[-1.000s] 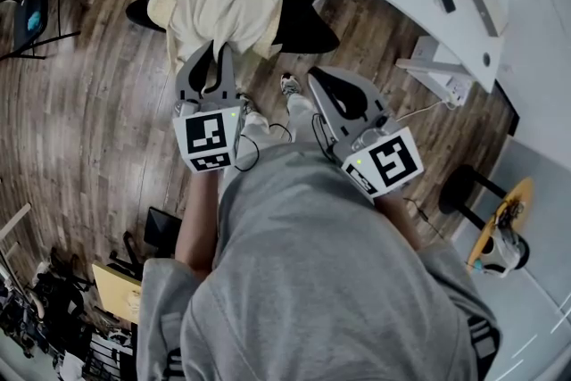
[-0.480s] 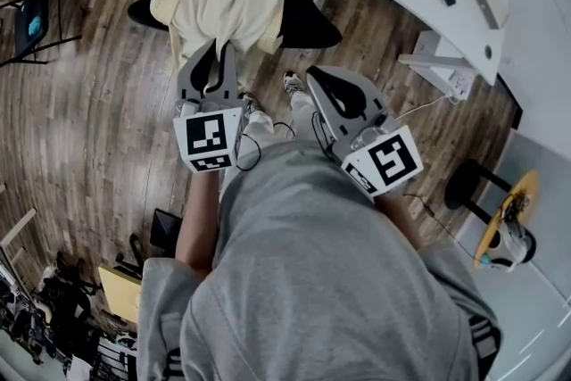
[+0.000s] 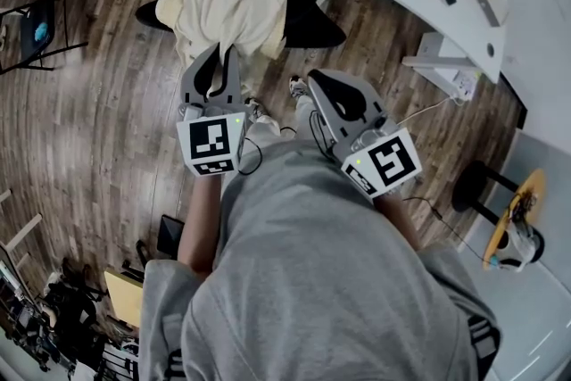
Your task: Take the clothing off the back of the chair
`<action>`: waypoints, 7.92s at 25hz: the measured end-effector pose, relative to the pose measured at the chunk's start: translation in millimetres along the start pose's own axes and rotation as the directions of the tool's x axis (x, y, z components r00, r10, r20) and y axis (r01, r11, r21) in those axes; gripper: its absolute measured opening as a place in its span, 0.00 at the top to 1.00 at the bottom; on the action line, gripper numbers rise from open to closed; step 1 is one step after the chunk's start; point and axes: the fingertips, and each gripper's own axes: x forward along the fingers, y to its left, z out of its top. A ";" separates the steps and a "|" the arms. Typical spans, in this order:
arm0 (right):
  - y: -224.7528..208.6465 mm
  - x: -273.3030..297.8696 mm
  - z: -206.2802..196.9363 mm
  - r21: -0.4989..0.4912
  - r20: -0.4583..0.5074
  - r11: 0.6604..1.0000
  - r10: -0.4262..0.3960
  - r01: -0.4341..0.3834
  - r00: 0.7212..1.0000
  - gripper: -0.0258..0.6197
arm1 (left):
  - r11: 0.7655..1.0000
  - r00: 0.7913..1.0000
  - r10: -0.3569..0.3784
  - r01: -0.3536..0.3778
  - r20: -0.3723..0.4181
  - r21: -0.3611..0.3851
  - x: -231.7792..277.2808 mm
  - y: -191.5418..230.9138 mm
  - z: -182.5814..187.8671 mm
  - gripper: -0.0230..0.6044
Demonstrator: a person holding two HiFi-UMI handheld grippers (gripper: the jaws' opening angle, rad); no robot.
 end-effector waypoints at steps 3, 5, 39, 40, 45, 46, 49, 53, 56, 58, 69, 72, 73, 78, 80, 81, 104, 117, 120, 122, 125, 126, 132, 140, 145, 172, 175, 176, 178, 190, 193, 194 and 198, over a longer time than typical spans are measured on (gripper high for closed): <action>5.0 -0.1 1.1 -0.006 0.010 1.000 0.003 -0.003 1.000 0.91 | 1.000 1.000 -0.002 0.001 0.010 0.008 -4.8 0.9 2.6 0.85; 6.9 -0.7 1.8 -0.004 0.017 1.000 0.003 -0.003 1.000 0.91 | 1.000 1.000 -0.001 0.001 0.016 0.013 -7.3 1.0 4.2 0.85; 45.2 18.6 10.0 -0.055 0.059 0.995 0.084 -0.081 0.995 0.91 | 0.998 0.993 0.046 -0.051 0.109 0.046 -47.1 28.8 35.3 0.85; 46.0 18.8 10.1 -0.057 0.058 0.995 0.086 -0.083 0.995 0.91 | 0.998 0.993 0.046 -0.052 0.112 0.046 -47.4 29.4 36.9 0.85; 48.0 16.4 10.7 -0.057 0.064 0.995 0.090 -0.086 0.994 0.91 | 0.997 0.991 0.047 -0.055 0.127 0.054 -49.1 29.7 45.2 0.85; 48.4 15.5 11.0 -0.054 0.067 0.995 0.091 -0.088 0.994 0.91 | 0.997 0.990 0.048 -0.056 0.130 0.056 -49.9 29.1 46.8 0.85; 50.1 13.7 12.4 -0.053 0.078 0.995 0.094 -0.090 0.993 0.91 | 0.996 0.989 0.052 -0.060 0.138 0.061 -52.3 28.3 50.3 0.85; 52.3 11.6 12.5 -0.061 0.087 0.994 0.096 -0.091 0.992 0.91 | 0.995 0.987 0.054 -0.065 0.151 0.070 -55.6 27.9 55.2 0.85; 53.3 9.5 13.3 -0.063 0.092 0.994 0.095 -0.090 0.991 0.91 | 0.995 0.985 0.056 -0.069 0.165 0.074 -58.3 28.0 61.4 0.85; 53.4 7.9 12.8 -0.062 0.092 0.994 0.095 -0.090 0.991 0.91 | 0.994 0.982 0.061 -0.075 0.176 0.075 -60.9 28.5 65.6 0.85; 55.8 6.3 11.2 -0.059 0.095 0.992 0.116 -0.111 0.989 0.91 | 0.992 0.974 0.088 -0.105 0.209 0.070 -74.3 28.9 77.1 0.85; 57.2 8.3 11.1 -0.060 0.096 0.991 0.123 -0.118 0.988 0.91 | 0.991 0.973 0.092 -0.110 0.211 0.071 -76.2 30.1 77.6 0.85; 57.5 8.7 11.0 -0.060 0.096 0.991 0.125 -0.120 0.988 0.91 | 0.991 0.973 0.094 -0.112 0.213 0.070 -76.9 30.5 78.1 0.85; 58.5 8.8 8.6 -0.058 0.089 0.989 0.139 -0.134 0.986 0.91 | 0.990 0.969 0.110 -0.127 0.223 0.065 -82.0 31.6 81.0 0.85; 57.7 10.2 9.0 -0.058 0.089 0.988 0.147 -0.142 0.985 0.91 | 0.989 0.968 0.117 -0.135 0.223 0.065 -82.7 32.1 81.6 0.85; 57.4 11.1 10.1 -0.061 0.090 0.987 0.152 -0.147 0.984 0.91 | 0.988 0.967 0.121 -0.139 0.222 0.065 -83.3 32.5 82.2 0.85; 48.0 24.5 21.5 -0.098 0.036 0.914 0.400 -0.395 0.916 0.91 | 0.926 0.906 0.373 -0.378 0.198 -0.013 -107.0 34.0 88.7 0.85; 43.7 21.5 25.3 -0.131 0.010 0.844 0.525 -0.520 0.851 0.91 | 0.863 0.845 0.500 -0.504 0.189 -0.026 -117.0 25.5 92.3 0.85; 46.5 20.0 22.9 -0.138 0.000 0.824 0.555 -0.550 0.832 0.91 | 0.848 0.831 0.525 -0.529 0.182 -0.033 -119.8 22.2 90.8 0.85; 48.2 19.3 21.5 -0.135 -0.005 0.810 0.576 -0.571 0.818 0.91 | 0.838 0.820 0.541 -0.544 0.189 -0.039 -120.9 20.3 91.1 0.85; 45.5 18.4 20.5 -0.129 -0.014 0.791 0.602 -0.598 0.799 0.91 | 0.826 0.806 0.558 -0.561 0.200 -0.045 -118.7 17.6 91.8 0.85; 44.0 17.6 20.0 -0.129 -0.018 0.786 0.608 -0.605 0.794 0.91 | 0.822 0.801 0.564 -0.567 0.201 -0.046 -118.1 16.0 92.2 0.85; 35.4 14.4 18.0 -0.131 -0.030 0.756 0.643 -0.641 0.765 0.91 | 0.797 0.777 0.599 -0.601 0.195 -0.055 -114.7 5.7 92.2 0.85; 38.2 11.2 12.5 -0.139 -0.054 0.720 0.680 -0.680 0.731 0.91 | 0.770 0.751 0.635 -0.635 0.182 -0.063 -123.3 -1.2 86.4 0.85; 39.4 9.4 8.5 -0.138 -0.070 0.703 0.696 -0.698 0.714 0.91 | 0.758 0.739 0.649 -0.649 0.181 -0.067 -127.2 -5.7 85.4 0.85; 40.9 -2.8 -3.3 -0.141 -0.109 0.612 0.771 -0.778 0.627 0.91 | 0.659 0.637 0.748 -0.747 0.187 -0.092 -159.6 -23.9 84.4 0.85; 42.3 -3.8 -4.4 -0.140 -0.114 0.601 0.780 -0.787 0.615 0.91 | 0.647 0.625 0.757 -0.756 0.190 -0.094 -163.3 -26.9 83.6 0.85; 44.2 -4.4 -4.9 -0.141 -0.115 0.596 0.783 -0.790 0.611 0.91 | 0.644 0.621 0.760 -0.759 0.191 -0.095 -165.7 -27.6 83.0 0.85; 48.7 -7.1 -6.3 -0.146 -0.119 0.588 0.788 -0.795 0.604 0.91 | 0.637 0.613 0.766 -0.764 0.193 -0.100 -172.4 -29.4 81.3 0.85; 54.3 -9.0 -8.5 -0.160 -0.135 0.555 0.807 -0.817 0.575 0.91 | 0.583 0.553 0.806 -0.804 0.211 -0.115 -194.4 -32.4 82.5 0.85; 55.4 -8.8 -8.6 -0.157 -0.133 0.552 0.810 -0.819 0.571 0.91 | 0.575 0.546 0.811 -0.810 0.209 -0.117 -197.0 -32.5 80.7 0.85; 55.8 -8.7 -8.7 -0.155 -0.134 0.552 0.810 -0.819 0.571 0.91 | 0.574 0.545 0.812 -0.811 0.208 -0.116 -197.5 -32.5 80.3 0.85; 57.7 -6.1 -9.4 -0.153 -0.142 0.547 0.812 -0.823 0.566 0.91 | 0.569 0.541 0.816 -0.815 0.205 -0.112 -198.4 -30.6 79.0 0.85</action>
